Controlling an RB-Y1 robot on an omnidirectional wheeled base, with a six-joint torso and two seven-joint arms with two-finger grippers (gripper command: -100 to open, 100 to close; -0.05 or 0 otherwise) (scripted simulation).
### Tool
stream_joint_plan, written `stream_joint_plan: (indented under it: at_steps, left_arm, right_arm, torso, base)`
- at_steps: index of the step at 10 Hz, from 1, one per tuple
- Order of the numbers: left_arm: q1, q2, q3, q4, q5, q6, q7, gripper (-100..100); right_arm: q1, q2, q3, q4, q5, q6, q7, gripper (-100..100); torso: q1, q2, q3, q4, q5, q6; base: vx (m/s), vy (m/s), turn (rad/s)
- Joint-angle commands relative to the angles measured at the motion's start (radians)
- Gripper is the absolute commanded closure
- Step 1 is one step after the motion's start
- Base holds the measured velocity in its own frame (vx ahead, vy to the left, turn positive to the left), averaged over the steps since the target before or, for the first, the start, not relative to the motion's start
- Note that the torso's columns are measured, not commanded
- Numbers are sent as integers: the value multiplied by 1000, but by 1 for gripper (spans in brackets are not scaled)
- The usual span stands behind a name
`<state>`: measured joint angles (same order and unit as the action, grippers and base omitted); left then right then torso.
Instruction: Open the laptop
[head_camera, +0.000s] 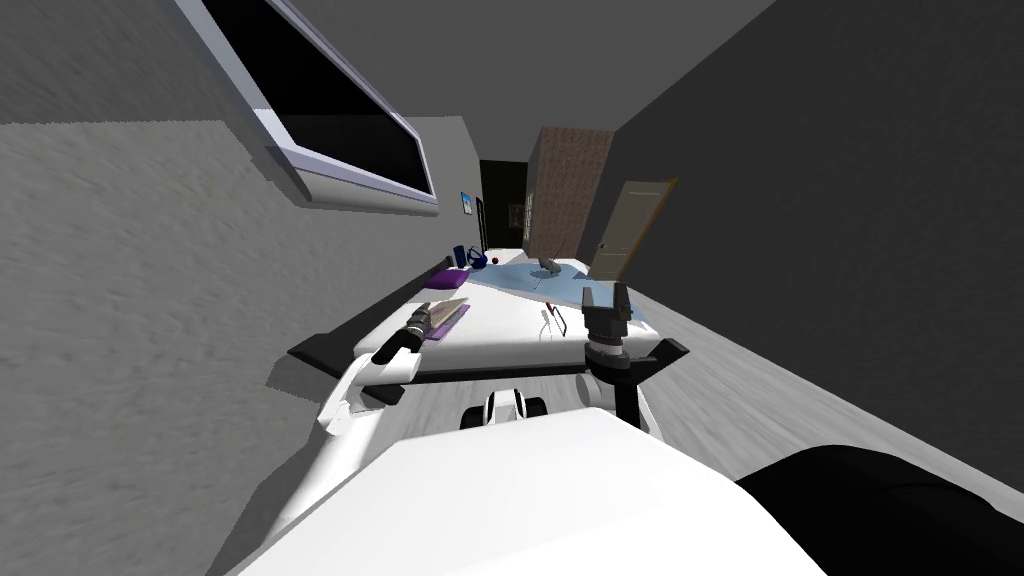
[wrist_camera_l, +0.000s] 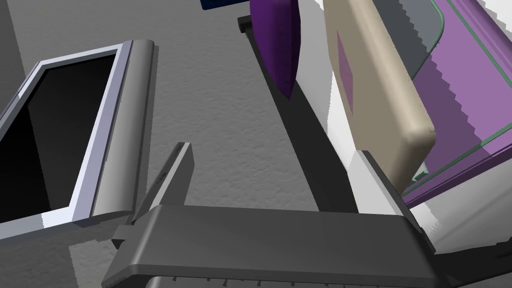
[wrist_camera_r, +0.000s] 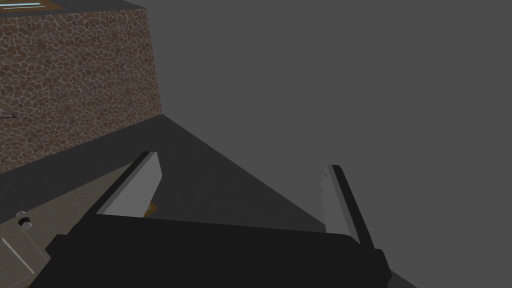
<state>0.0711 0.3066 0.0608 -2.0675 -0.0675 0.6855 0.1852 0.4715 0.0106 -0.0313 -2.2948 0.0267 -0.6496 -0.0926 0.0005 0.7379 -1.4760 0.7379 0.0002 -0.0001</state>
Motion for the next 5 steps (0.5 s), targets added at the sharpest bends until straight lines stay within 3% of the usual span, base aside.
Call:
stream_joint_plan:
  at_steps: [1,5]
  left_arm:
    - [1,0,0,-3,0,4,1,0]
    - [1,0,0,-3,0,4,1,0]
  right_arm:
    - [0,0,0,0,0,0,0,0]
    - [0,0,0,0,0,0,0,0]
  torso:
    - [0,0,0,0,0,0]
    - [0,0,0,0,0,0]
  base:
    - [0,0,0]
    - [0,0,0]
